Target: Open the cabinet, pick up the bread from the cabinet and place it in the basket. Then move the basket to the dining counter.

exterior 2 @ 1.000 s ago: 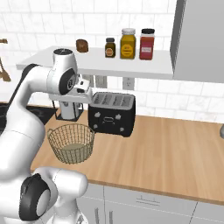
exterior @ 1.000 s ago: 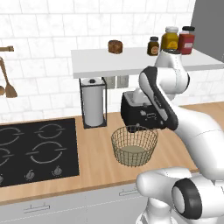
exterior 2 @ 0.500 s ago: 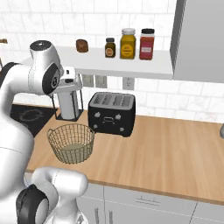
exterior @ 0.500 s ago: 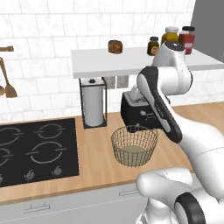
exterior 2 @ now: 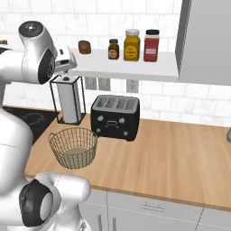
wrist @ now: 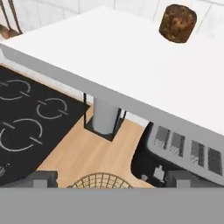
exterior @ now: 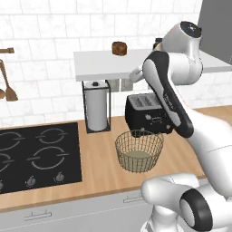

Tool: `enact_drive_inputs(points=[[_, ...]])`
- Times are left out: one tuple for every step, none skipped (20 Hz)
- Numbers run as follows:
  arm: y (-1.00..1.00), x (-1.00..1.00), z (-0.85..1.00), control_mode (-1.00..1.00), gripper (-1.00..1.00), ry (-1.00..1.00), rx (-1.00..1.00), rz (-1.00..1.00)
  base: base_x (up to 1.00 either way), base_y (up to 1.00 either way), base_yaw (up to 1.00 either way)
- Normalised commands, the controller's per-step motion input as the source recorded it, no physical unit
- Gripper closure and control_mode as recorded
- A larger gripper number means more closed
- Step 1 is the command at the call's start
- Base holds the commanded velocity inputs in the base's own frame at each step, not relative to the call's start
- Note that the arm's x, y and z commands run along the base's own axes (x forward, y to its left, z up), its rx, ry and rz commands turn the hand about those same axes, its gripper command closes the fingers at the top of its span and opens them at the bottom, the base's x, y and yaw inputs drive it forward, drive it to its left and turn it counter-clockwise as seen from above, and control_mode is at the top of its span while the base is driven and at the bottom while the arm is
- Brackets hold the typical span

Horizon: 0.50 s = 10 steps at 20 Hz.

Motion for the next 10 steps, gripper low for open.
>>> enact_drive_inputs(points=[[0.0, 0.78, 0.0, -1.0, -1.0, -0.01, 0.33, -0.01, 0.0, 0.0, 0.0], [0.0, 0.72, 0.21, -1.0, -1.0, -0.08, 0.27, -0.02, 0.0, 0.0, 0.0], [0.0, 0.77, 0.3, -1.0, -1.0, -0.08, 0.16, -0.01, 0.0, 0.0, 0.0], [0.0, 0.69, 0.59, -1.0, -1.0, -0.16, 0.0, -0.03, 0.0, 0.0, 0.0], [0.0, 0.66, 0.71, -1.0, -1.0, -0.13, 0.0, 0.0, 0.0, 0.0, 0.0], [0.0, 0.67, 0.91, -1.0, -1.0, -0.13, 0.0, 0.0, 0.0, 0.0, 0.0], [0.03, 0.61, 0.91, -1.0, -1.0, -0.07, -0.02, 0.0, 0.0, 0.0, 0.0], [0.01, 0.59, 0.89, -1.0, -1.0, 0.0, -0.03, 0.0, 0.0, 0.0, 0.0], [0.0, 0.66, 0.64, -1.0, -1.0, 0.0, 0.0, 0.0, 0.0, 0.0, 0.0], [0.0, 0.79, 0.28, -1.0, -1.0, 0.09, 0.0, 0.0, 0.0, 0.0, 0.0]])
